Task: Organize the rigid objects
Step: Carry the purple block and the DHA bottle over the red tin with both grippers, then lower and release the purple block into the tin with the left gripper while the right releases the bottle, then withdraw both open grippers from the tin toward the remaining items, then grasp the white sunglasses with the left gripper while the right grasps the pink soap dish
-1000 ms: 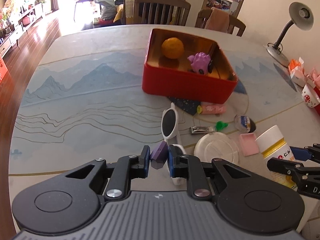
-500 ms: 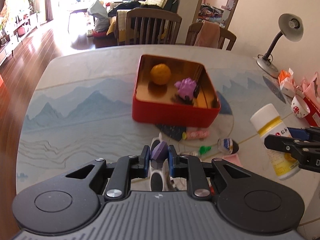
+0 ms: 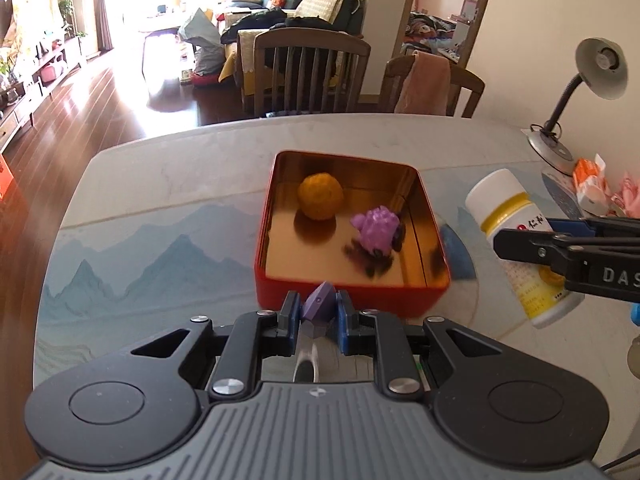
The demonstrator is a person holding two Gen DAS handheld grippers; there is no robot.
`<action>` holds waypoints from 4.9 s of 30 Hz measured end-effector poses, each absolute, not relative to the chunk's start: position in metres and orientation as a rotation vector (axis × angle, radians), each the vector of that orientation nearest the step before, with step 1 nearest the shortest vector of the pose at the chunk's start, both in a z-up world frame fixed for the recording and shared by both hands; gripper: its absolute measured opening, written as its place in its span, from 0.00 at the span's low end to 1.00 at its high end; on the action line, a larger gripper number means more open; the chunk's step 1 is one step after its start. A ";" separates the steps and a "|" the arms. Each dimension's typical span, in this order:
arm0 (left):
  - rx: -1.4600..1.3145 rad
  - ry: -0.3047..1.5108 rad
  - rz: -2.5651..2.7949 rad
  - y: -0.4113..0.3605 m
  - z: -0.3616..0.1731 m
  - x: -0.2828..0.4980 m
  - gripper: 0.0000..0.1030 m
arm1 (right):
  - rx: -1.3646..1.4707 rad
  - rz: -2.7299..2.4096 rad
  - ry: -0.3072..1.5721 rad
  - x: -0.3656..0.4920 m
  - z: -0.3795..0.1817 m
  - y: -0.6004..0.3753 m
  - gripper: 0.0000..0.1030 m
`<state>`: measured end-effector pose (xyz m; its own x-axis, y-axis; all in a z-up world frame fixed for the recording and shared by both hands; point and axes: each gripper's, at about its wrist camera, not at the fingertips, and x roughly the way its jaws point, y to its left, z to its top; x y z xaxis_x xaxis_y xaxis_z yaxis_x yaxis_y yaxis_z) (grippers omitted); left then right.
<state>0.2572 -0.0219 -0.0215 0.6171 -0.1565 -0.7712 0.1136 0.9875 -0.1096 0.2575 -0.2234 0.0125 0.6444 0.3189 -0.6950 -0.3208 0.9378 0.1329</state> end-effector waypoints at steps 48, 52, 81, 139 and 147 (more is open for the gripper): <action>0.007 1.106 -0.036 -0.069 -0.111 0.399 0.17 | -0.157 0.544 0.955 0.387 -0.066 -0.183 0.43; -0.006 1.108 -0.037 -0.067 -0.110 0.401 0.17 | -0.155 0.535 0.955 0.387 -0.065 -0.183 0.43; -0.038 1.023 -0.059 -0.052 -0.071 0.353 0.48 | -0.083 0.457 0.888 0.338 -0.020 -0.198 0.61; -0.084 0.900 -0.104 0.009 -0.061 0.176 0.79 | 0.015 0.297 0.819 0.141 -0.051 -0.221 1.00; -0.079 0.958 -0.109 0.005 -0.094 0.168 0.79 | -0.007 0.292 0.865 0.142 -0.075 -0.225 0.99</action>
<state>0.1681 0.0050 -0.0938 0.5701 -0.1275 -0.8116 0.0573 0.9917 -0.1155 0.1417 -0.2250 -0.0745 0.6116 0.2501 -0.7506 -0.2556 0.9603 0.1117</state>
